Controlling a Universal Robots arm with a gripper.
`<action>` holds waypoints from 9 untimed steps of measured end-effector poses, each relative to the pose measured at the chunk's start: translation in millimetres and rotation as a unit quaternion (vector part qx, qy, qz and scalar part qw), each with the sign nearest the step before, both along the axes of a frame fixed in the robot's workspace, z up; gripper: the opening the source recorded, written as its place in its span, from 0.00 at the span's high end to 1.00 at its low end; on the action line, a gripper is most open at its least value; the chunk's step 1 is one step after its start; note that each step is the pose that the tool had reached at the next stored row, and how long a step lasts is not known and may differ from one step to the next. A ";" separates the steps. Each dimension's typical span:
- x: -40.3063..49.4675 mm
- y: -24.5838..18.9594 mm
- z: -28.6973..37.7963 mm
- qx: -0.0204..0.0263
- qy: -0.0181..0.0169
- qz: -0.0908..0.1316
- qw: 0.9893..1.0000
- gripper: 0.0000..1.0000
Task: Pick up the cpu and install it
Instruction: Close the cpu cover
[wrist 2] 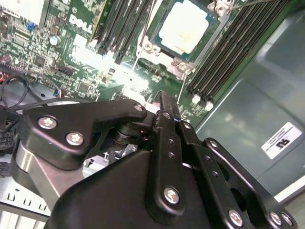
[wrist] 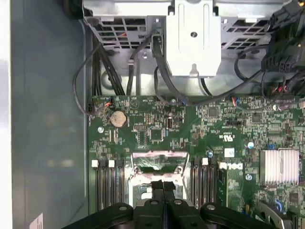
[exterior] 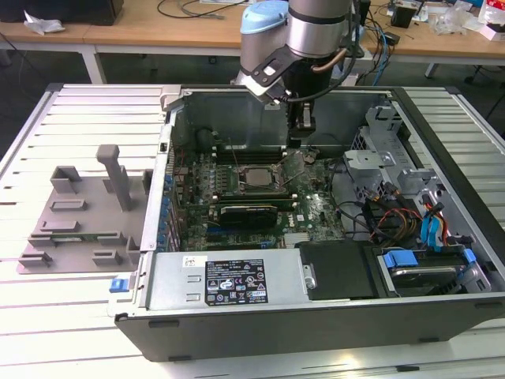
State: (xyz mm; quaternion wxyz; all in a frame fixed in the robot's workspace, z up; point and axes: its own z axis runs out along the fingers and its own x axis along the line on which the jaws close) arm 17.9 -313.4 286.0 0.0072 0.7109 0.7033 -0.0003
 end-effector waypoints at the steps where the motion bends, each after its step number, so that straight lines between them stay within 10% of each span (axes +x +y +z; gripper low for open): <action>1: 3.9 0.0 0.0 0.000 0.000 0.000 1.000 0.89; 9: 18.2 0.0 0.0 0.000 0.000 0.000 1.000 0.89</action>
